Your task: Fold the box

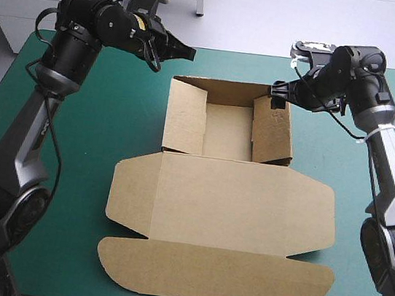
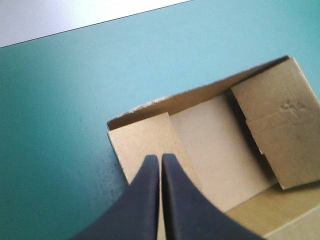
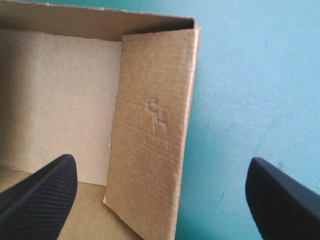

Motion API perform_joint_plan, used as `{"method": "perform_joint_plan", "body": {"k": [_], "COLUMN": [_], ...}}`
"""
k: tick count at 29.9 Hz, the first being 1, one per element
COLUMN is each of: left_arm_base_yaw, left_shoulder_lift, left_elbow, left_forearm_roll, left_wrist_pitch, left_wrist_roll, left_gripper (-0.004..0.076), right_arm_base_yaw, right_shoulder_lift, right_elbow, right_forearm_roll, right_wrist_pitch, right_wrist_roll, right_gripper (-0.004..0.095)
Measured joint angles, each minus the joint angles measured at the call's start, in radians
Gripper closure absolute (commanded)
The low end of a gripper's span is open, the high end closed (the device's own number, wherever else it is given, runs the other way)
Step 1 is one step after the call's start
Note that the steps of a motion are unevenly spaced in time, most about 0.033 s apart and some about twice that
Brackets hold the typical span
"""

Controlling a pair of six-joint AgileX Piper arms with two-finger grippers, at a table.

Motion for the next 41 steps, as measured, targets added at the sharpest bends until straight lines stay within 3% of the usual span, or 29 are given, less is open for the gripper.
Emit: {"method": "perform_joint_plan", "body": {"k": [12, 23, 27, 33, 36, 41], "left_arm_base_yaw": [-0.062, -0.062, -0.062, -0.062, -0.062, -0.062], "left_shoulder_lift": [-0.424, -0.827, -0.953, -1.164, -1.266, -1.394], "left_elbow": [0.487, 0.990, 1.148, 1.380, 1.475, 1.596], "left_forearm_roll": [0.242, 0.267, 0.264, 0.264, 0.262, 0.260], "left_wrist_pitch": [-0.001, -0.002, -0.010, -0.147, -0.220, -0.276], "left_wrist_roll": [0.031, -0.041, -0.048, -0.050, -0.050, -0.050], "left_gripper": [0.0732, 0.0732, 0.0732, 0.0732, 0.0732, 0.0732], "right_arm_base_yaw": [0.000, 0.000, 0.000, 0.000, 0.000, 0.000], "right_shoulder_lift": [-0.039, -0.033, -0.015, 0.024, 0.046, 0.068], "right_elbow": [0.194, 0.353, 0.356, 0.356, 0.356, 0.356], "right_forearm_roll": [-0.009, 0.056, 0.066, 0.069, 0.069, 0.072], "right_wrist_pitch": [-0.003, -0.161, -0.191, -0.200, -0.198, -0.192], "right_wrist_roll": [-0.033, -0.045, -0.052, -0.052, -0.055, -0.059], "right_gripper": [0.0072, 0.0072, 0.0115, 0.0334, 0.0526, 0.0930]}}
